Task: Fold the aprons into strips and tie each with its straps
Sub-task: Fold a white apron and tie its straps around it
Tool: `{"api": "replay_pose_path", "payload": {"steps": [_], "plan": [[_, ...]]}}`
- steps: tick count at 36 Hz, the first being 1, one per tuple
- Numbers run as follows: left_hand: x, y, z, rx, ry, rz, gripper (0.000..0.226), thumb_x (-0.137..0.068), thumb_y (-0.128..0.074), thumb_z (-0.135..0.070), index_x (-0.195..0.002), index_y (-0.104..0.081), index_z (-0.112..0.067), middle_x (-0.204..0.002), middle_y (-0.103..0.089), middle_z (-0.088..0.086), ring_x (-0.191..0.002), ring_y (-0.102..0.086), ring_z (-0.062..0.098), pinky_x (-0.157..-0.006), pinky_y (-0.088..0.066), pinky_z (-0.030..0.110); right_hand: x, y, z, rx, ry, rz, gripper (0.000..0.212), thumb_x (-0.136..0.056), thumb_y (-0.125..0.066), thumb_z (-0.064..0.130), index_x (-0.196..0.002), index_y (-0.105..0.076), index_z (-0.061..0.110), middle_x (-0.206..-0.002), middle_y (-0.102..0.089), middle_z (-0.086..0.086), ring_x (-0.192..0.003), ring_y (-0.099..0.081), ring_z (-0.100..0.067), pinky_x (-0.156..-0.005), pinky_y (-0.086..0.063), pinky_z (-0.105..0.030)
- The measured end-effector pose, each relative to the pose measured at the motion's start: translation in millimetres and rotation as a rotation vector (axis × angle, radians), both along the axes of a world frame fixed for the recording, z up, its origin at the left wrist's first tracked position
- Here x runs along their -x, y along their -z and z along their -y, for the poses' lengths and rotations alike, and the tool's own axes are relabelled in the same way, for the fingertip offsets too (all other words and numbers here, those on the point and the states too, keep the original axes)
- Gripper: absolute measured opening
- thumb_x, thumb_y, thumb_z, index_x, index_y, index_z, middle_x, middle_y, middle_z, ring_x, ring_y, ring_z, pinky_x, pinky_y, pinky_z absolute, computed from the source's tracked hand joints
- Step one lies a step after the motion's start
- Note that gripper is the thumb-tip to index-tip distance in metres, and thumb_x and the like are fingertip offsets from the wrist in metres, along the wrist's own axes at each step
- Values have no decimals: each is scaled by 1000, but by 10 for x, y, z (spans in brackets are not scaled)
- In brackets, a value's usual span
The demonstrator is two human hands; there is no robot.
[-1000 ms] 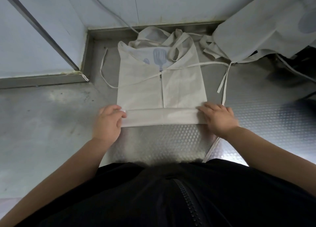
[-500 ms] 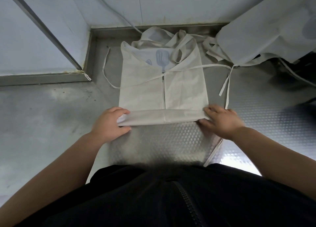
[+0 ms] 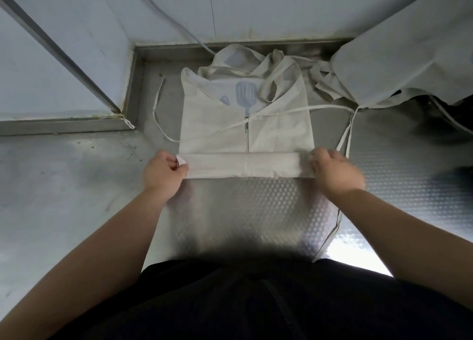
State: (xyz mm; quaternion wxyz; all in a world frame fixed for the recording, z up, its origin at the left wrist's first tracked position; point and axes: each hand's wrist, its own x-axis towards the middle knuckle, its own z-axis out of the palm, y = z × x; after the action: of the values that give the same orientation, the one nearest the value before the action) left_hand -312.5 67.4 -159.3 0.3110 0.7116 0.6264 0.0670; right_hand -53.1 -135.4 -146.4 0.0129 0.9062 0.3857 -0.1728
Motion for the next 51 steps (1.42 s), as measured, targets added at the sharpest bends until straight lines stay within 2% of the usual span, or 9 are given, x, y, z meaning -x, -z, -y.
{"api": "replay_pose_path", "payload": {"steps": [6,9,15,19,23,32,41,45,51], "plan": [[60,137,0,-377,467,-20,27,-79,-55,-1,-103,-65,-8,-114,-58,13,-104,-54,36,-89,-44,42,-4,47,80,-57,-287,-22,55,-90,-25,43,-132,-53,22,-145,-44,2,-130,-40,-27,-106,-24,-39],[112,138,8,-307,598,42,35,-86,-44,-27,-102,-69,-8,-114,-64,7,-104,-58,24,-87,-51,44,-70,-15,59,15,-373,-37,83,-70,-12,60,-137,-48,26,-147,-41,5,-133,-38,-22,-108,-18,-36],[162,8,-28,-129,643,-85,90,-52,-50,-74,-123,-58,-21,-130,-53,-6,-121,-47,17,-100,-41,35,-96,13,-25,11,-335,-13,59,-84,-43,64,-129,-52,27,-135,-54,2,-126,-46,-20,-109,-14,-34],[111,-82,-114,-79,550,3,42,-68,-58,-52,-100,-68,-26,-96,-67,-6,-90,-61,17,-75,-45,25,-51,-76,-25,-126,-130,-114,63,-82,-41,63,-119,-55,13,-102,-67,-16,-106,-58,-33,-100,-29,-33],[117,-124,-177,109,396,123,6,-85,-67,-31,-88,-65,-35,-73,-66,-11,-57,-55,-1,-56,-39,16,-40,-76,7,-232,188,-336,62,-81,-66,48,-128,-44,15,-118,-59,-17,-109,-55,-34,-79,-40,-29],[129,29,24,-6,172,62,28,-87,-66,-26,-114,-61,-20,-92,-61,0,-89,-56,17,-73,-31,17,45,-14,-7,-51,142,-77,53,-91,-48,53,-125,-41,13,-121,-55,-17,-111,-52,-37,-91,-38,-42],[51,120,142,-296,478,-231,51,-87,-55,-11,-135,-52,-29,-144,-34,14,-125,-30,37,-102,-29,45,88,56,70,-4,-290,-64,66,-85,-42,68,-140,-41,31,-149,-34,8,-134,-32,-20,-108,-14,-36],[38,93,147,-453,687,-175,61,-65,-63,6,-121,-64,-17,-123,-55,13,-109,-35,25,-85,-42,46,10,44,79,18,-352,-53,78,-76,-45,75,-141,-41,31,-148,-36,8,-136,-30,-18,-111,-11,-34],[136,139,172,-297,737,-99,65,-77,-35,-47,-133,-54,-20,-128,-54,3,-117,-45,26,-99,-41,46,-50,23,8,-69,-344,-67,84,-67,-22,75,-128,-56,28,-130,-58,3,-124,-48,-23,-105,-20,-35]]}}
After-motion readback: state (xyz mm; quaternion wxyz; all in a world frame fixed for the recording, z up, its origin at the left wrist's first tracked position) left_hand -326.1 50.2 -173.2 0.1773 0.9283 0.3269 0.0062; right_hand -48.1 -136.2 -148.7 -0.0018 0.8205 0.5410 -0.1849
